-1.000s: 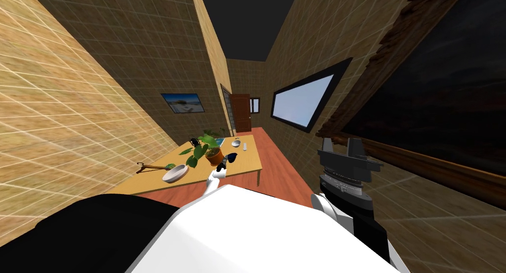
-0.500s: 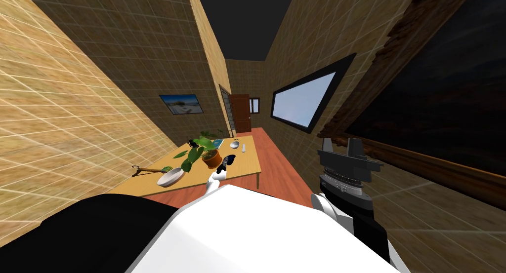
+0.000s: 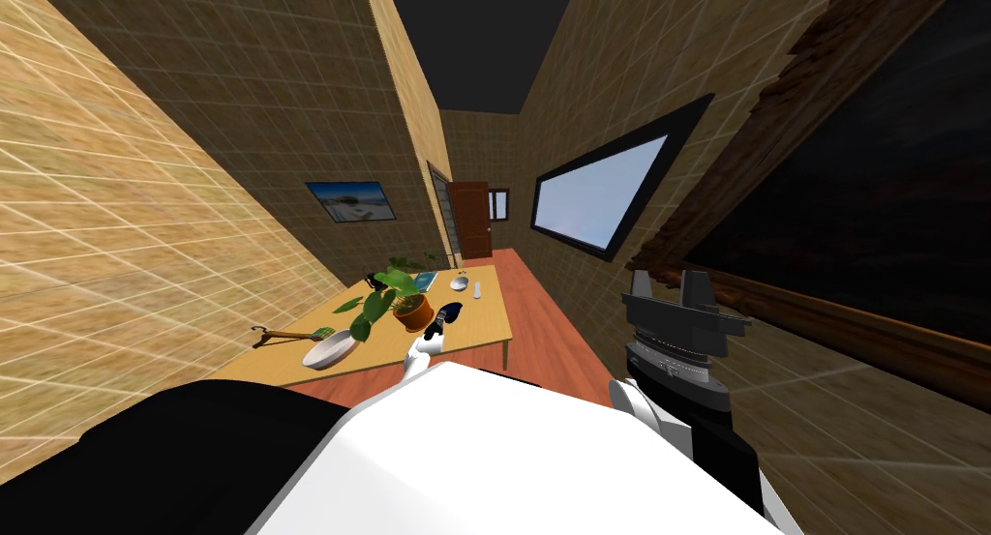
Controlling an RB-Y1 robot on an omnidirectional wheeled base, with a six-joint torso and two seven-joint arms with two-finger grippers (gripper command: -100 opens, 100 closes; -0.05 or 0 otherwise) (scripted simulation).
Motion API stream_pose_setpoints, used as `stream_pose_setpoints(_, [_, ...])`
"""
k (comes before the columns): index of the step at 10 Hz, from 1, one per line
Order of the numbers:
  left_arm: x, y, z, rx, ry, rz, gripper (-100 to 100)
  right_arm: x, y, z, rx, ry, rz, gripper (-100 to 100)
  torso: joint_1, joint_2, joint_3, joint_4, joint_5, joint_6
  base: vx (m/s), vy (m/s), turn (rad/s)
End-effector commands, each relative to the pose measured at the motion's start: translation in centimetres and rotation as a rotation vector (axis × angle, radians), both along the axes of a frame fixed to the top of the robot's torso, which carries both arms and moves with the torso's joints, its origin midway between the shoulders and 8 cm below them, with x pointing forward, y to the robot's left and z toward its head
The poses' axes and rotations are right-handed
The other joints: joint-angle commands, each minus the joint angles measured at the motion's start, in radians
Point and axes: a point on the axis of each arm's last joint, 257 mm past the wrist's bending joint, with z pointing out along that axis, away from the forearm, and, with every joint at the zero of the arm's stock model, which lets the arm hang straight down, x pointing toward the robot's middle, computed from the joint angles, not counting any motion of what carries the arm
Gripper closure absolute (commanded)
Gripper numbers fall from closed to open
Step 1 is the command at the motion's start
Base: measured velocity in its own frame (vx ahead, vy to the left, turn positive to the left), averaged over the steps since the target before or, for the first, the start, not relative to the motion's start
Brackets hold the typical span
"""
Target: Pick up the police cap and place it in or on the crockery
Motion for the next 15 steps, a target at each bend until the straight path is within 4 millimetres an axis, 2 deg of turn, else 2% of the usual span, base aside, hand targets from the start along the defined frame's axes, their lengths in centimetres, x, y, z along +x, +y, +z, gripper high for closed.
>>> stream_pose_setpoints(1, [0.0,0.0,0.0,0.000,0.000,0.000,100,0.0,0.0,0.0,0.000,0.000,0.000,0,0.000,0.000,0.000,0.000,0.000,0.000,0.000,0.000,0.000])
stream_pose_setpoints(2, [0.0,0.0,0.0,0.000,0.001,0.000,0,0.0,0.0,0.0,0.000,0.000,0.000,0,0.000,0.000,0.000,0.000,0.000,0.000,0.000,0.000,0.000])
stream_pose_setpoints(3, [0.7,0.4,0.5,0.003,0.000,0.000,100,0.0,0.0,0.0,0.000,0.000,0.000,0,0.000,0.001,0.000,0.000,0.000,0.000,-0.098,-0.025,-0.012])
stream_pose_setpoints(4, [0.5,0.2,0.3,0.003,-0.003,0.000,100,0.0,0.0,0.0,0.000,0.000,0.000,0,-0.002,0.006,0.003,0.000,0.000,0.000,-0.060,-0.016,-0.007])
stream_pose_setpoints(5, [0.5,0.2,0.4,0.003,-0.004,0.000,0,0.0,0.0,0.0,0.000,0.000,0.000,0,-0.001,0.005,0.003,0.000,0.000,-0.001,-0.008,-0.003,0.002])
stream_pose_setpoints(6, [0.5,0.5,0.1,-0.010,0.003,0.014,100,0.0,0.0,0.0,0.000,0.000,0.000,0,-0.001,0.003,0.002,0.000,0.000,0.000,-0.095,-0.029,-0.002])
stream_pose_setpoints(9, [1.5,1.0,0.2,-0.047,0.005,0.055,100,0.0,0.0,0.0,0.000,0.000,0.000,0,-0.006,0.015,0.005,-0.003,0.004,-0.003,-0.170,-0.088,-0.022])
stream_pose_setpoints(15, [4.4,1.1,1.1,-0.136,-0.008,0.127,100,0.0,0.0,0.0,0.000,0.000,0.000,0,-0.003,0.012,0.004,-0.004,0.005,-0.003,-0.150,-0.065,-0.023])
